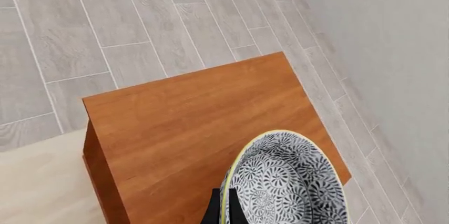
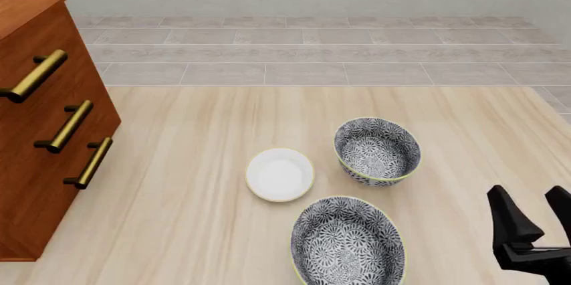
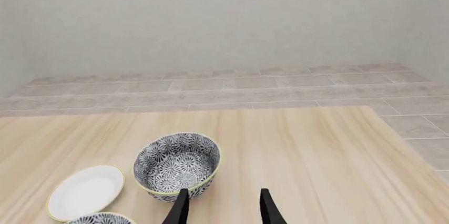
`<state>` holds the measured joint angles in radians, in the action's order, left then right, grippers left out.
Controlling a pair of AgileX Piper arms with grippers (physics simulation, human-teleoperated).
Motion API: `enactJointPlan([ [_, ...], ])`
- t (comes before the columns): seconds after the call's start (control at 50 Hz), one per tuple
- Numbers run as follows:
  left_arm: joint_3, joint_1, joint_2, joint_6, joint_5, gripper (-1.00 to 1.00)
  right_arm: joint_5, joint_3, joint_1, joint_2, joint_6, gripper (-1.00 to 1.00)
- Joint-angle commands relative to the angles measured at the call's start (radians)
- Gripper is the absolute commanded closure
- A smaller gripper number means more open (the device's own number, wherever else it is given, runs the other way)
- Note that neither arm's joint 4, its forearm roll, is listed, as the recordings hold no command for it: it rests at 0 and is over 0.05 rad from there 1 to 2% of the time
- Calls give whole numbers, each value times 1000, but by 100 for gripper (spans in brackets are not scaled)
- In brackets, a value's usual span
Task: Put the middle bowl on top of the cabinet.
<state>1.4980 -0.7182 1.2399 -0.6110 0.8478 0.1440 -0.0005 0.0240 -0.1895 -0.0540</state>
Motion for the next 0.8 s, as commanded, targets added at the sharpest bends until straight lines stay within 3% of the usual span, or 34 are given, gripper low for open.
enactJointPlan([
  [0.02,1,-4,-7,1,-10,100,-11,0,-1,12,0,-100],
  [0.26,-1,5,-16,-2,-12,100,-18,0,-2,20,0,-100],
  [0.28,-1,8,-18,-3,-13,-100,-19,0,-2,22,0,-100],
  [0.8,22,2,-42,-17,-6,-100,-18,0,-4,23,-2,-100],
])
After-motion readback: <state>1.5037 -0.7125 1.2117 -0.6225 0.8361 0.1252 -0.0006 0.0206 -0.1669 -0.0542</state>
